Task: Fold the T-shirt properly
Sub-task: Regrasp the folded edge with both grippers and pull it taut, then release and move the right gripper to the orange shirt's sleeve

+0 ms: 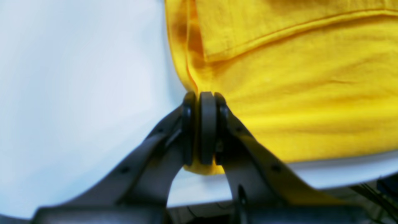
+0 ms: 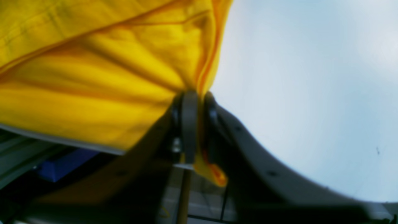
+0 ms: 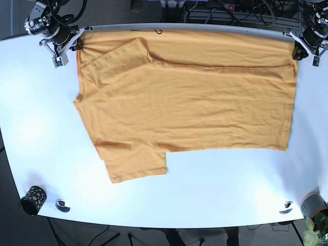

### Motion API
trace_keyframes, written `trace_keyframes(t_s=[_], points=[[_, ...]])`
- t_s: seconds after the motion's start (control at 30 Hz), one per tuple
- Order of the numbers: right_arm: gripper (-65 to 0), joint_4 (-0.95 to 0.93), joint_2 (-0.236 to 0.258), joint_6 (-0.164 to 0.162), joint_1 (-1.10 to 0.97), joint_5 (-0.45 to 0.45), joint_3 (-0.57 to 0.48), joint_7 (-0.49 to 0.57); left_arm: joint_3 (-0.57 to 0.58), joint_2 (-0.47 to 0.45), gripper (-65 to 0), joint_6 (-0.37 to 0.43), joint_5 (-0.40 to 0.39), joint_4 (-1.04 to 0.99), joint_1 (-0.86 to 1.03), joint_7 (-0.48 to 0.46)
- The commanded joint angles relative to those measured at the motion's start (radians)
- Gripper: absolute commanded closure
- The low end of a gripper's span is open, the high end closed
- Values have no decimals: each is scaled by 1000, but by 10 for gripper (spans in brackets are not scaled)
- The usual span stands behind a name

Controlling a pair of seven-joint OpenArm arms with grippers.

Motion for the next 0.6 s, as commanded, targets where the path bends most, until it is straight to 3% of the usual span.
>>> trace_keyframes(t_s=[0.0, 0.03, 0.17, 0.33, 0.57], points=[[-192, 21, 14, -5, -2, -10, 10, 14, -31, -18, -65, 1, -9, 24, 1, 44], [-265, 22, 10, -5, 0, -10, 10, 14, -41, -18, -106, 1, -11, 28, -1, 64], [-417, 47, 5, -5, 5, -9, 10, 14, -59, 12, -257, 1, -11, 84, -4, 80], [-430, 122, 2, -5, 12, 17, 10, 14, -87, 84, -411, 1, -5, 206, -4, 80], [-430, 123, 8, -5, 74, 85, 8, 12, -82, 121, -435, 9, -3, 306, -41, 83]])
